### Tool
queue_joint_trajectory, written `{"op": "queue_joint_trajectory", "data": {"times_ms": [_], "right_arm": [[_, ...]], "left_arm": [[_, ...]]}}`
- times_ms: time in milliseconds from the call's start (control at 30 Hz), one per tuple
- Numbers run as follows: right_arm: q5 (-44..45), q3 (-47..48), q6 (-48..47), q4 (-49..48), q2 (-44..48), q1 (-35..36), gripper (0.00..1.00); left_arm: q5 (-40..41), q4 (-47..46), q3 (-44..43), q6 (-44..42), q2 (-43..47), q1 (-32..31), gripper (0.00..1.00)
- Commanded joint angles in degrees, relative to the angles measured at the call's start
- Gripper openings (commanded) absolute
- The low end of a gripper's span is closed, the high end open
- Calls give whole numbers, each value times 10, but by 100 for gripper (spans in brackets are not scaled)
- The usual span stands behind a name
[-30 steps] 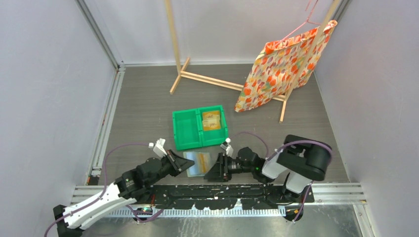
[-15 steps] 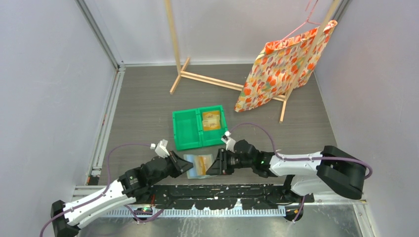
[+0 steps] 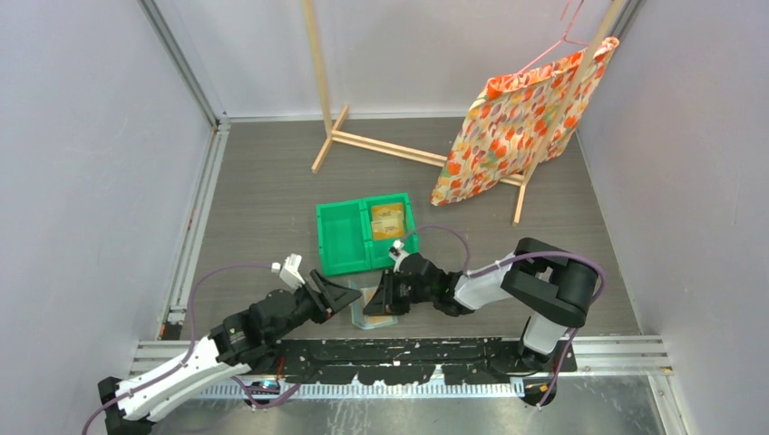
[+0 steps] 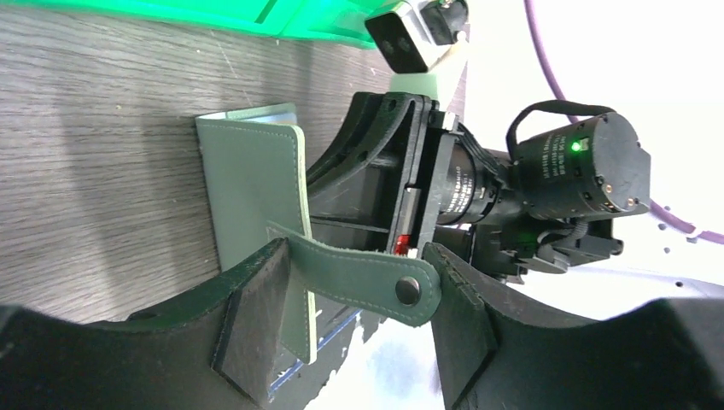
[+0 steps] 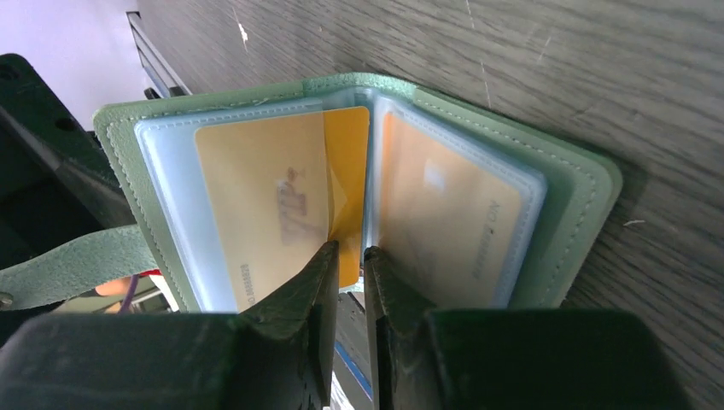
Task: Take the credit cards out of the card holder
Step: Remove the credit card from the card holder.
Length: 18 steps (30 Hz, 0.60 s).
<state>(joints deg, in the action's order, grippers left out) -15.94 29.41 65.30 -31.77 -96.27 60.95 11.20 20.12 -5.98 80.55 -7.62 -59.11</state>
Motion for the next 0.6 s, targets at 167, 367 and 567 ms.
{"op": "queue_joint_trajectory", "data": {"times_ms": [167, 367, 567], "right_arm": [[13, -1, 8, -37, 19, -1, 23], [12, 2, -3, -26, 24, -1, 23], [13, 1, -2, -30, 25, -1, 23]], "left_arm": [[19, 191, 52, -12, -28, 1, 57], [6, 102, 44, -25, -168, 1, 57], [9, 59, 9, -41, -296, 0, 45]]}}
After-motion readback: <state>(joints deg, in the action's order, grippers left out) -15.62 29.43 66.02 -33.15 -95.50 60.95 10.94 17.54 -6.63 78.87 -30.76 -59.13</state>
